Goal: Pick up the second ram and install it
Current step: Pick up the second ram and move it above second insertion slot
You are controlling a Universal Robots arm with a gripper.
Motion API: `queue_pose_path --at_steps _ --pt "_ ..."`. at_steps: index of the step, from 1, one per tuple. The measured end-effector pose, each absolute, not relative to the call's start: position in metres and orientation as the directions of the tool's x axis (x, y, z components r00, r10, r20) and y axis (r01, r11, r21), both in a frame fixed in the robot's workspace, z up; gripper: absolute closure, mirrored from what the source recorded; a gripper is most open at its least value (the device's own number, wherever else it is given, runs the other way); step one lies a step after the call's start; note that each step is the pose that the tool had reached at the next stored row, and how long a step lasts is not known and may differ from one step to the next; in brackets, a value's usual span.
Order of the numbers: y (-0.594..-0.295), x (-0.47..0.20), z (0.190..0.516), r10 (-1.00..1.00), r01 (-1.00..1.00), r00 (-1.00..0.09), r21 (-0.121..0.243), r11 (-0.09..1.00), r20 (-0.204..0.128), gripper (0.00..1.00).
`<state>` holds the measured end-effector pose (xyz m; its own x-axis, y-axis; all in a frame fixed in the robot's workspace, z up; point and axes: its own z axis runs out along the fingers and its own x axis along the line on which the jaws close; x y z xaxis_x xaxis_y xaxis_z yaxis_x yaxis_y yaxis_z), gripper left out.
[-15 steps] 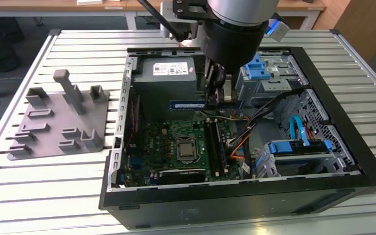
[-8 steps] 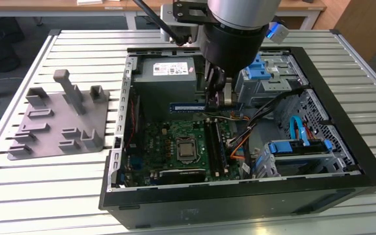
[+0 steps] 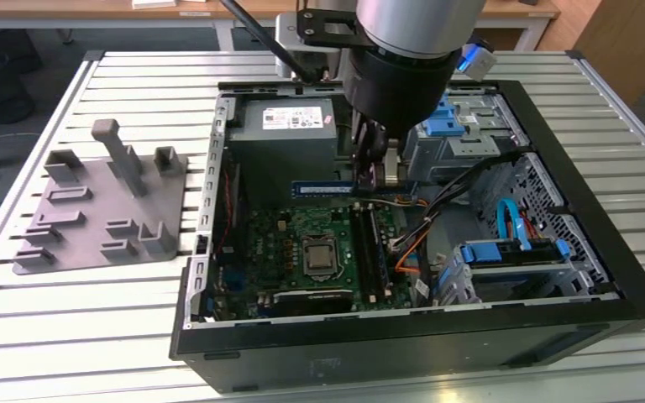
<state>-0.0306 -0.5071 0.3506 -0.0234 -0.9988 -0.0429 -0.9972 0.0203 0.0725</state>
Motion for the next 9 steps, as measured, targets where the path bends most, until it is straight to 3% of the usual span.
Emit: queue_pose_path --at_steps 9 --pt "-0.5124 -0.0306 0.3472 -0.999 -0.997 -0.024 0.072 0.020 -0.043 0.86"
